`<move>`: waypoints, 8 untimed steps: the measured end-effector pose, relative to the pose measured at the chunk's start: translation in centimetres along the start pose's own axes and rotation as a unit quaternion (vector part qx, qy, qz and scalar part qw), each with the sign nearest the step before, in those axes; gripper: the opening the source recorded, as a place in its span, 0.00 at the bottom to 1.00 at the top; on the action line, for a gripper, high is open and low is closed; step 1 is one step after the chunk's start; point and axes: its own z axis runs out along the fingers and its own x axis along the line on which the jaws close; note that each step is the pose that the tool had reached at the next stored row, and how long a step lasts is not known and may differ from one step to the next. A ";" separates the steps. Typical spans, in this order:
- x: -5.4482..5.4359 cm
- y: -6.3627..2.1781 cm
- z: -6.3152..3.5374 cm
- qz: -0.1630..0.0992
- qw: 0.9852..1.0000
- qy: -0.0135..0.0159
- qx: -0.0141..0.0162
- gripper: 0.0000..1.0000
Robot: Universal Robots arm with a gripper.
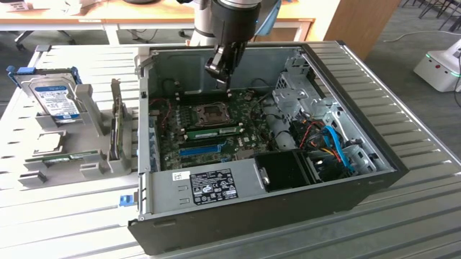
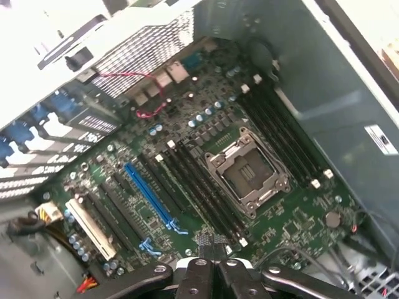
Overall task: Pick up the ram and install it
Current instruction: 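Press down the ram until it locks into place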
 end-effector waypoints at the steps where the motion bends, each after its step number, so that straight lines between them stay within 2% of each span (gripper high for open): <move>1: 0.0 0.00 0.01 0.008 1.000 0.000 0.000 0.11; 5: 0.0 0.00 0.04 0.042 0.999 -0.002 0.001 0.11; 8: 0.0 0.00 0.06 0.067 0.998 -0.003 0.001 0.11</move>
